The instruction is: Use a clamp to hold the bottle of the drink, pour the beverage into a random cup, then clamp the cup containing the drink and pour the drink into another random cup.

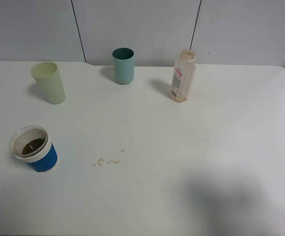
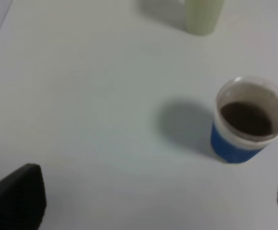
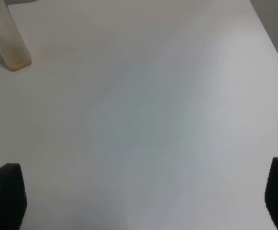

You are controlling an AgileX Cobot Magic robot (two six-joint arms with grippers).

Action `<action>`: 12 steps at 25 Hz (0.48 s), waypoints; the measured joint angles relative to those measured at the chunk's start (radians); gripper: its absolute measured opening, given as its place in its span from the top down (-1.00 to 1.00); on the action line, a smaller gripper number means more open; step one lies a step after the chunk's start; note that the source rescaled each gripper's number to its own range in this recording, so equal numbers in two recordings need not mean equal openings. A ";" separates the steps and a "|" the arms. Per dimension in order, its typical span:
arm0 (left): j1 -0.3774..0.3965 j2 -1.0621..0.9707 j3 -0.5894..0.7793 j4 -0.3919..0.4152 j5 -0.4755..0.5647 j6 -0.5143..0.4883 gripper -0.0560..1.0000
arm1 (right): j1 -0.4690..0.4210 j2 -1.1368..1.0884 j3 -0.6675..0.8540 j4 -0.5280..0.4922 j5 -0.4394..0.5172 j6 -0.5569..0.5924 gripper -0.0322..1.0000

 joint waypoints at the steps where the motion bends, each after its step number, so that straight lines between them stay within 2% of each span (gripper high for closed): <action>1: 0.014 -0.003 0.003 -0.009 -0.003 0.012 -0.87 | 0.000 0.000 0.000 0.000 0.000 0.000 -1.00; 6: 0.067 -0.004 0.005 -0.009 -0.003 0.024 -0.87 | 0.000 0.000 0.000 0.000 0.000 0.000 -1.00; 12: 0.075 -0.004 0.011 -0.009 -0.034 0.014 -0.87 | 0.000 0.000 0.000 0.000 0.000 0.000 -1.00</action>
